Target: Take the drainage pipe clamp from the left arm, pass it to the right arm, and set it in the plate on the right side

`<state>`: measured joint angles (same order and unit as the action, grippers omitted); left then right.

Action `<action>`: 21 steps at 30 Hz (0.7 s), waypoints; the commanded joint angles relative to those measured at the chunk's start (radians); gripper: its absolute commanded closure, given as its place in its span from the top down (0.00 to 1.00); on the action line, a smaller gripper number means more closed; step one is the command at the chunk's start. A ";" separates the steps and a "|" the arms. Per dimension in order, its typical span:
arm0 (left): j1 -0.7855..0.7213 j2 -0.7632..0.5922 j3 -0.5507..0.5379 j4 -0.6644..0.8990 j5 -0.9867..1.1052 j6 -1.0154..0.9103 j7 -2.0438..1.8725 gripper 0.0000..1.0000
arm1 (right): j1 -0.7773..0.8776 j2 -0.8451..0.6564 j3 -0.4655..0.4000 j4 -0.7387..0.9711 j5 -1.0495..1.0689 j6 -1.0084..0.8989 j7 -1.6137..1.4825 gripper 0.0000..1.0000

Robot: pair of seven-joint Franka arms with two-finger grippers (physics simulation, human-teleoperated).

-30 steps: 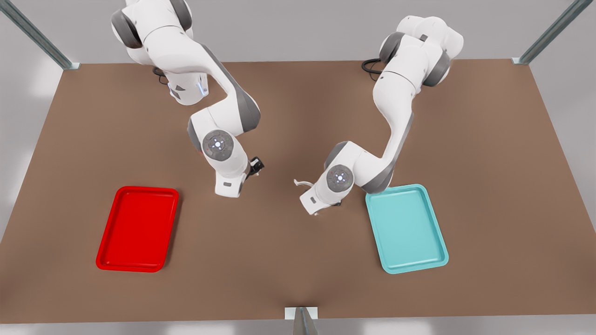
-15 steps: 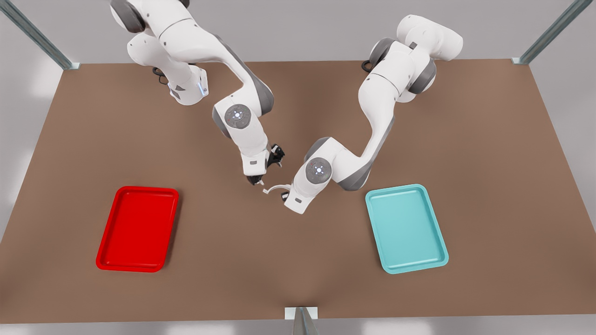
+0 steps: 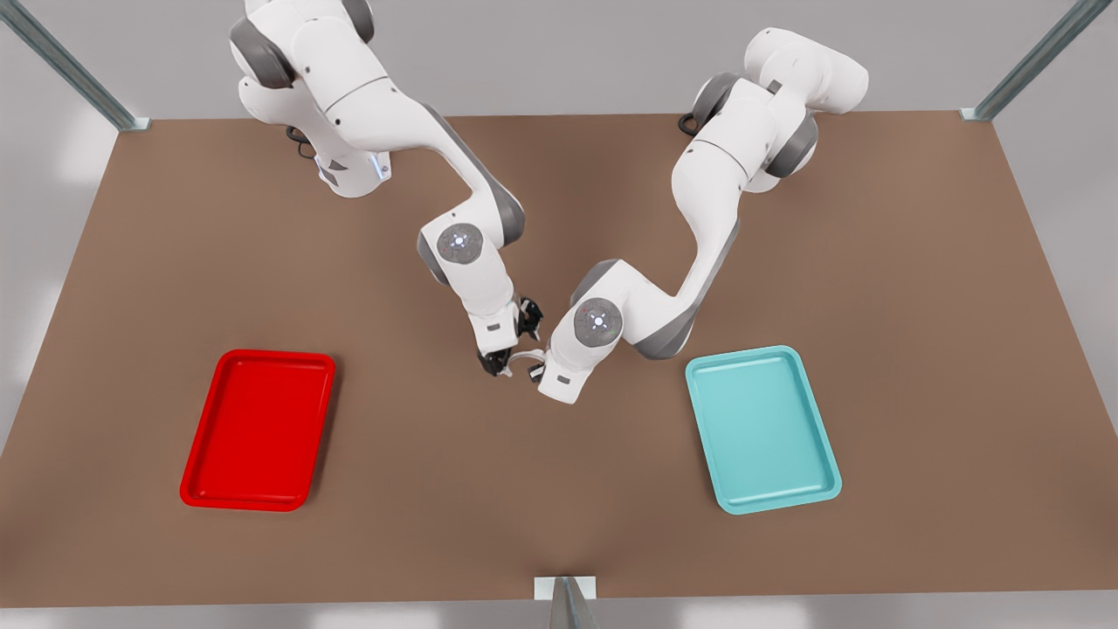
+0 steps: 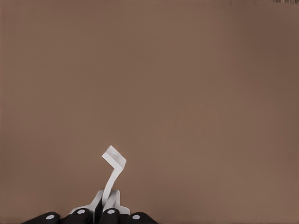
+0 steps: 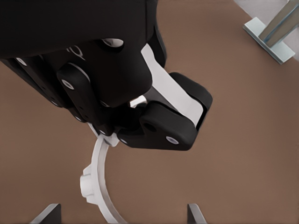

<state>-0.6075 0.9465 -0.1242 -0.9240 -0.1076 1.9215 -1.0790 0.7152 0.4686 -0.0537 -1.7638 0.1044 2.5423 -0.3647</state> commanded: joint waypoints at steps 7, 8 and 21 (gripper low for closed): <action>0.000 -0.003 -0.002 0.001 -0.001 0.004 -0.088 0.21 | 0.000 0.031 0.000 0.000 0.001 0.065 -0.143 1.00; 0.000 -0.003 -0.002 0.001 -0.001 0.004 -0.088 0.21 | 0.001 0.041 -0.002 0.001 0.001 0.065 -0.142 1.00; -0.002 -0.005 -0.002 0.001 -0.003 0.005 -0.088 0.21 | -0.008 0.099 0.000 0.046 0.003 0.065 -0.192 0.44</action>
<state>-0.6075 0.9435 -0.1255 -0.9232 -0.1086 1.9260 -1.1412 0.7104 0.5681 -0.0532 -1.7196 0.1099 2.6058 -0.4692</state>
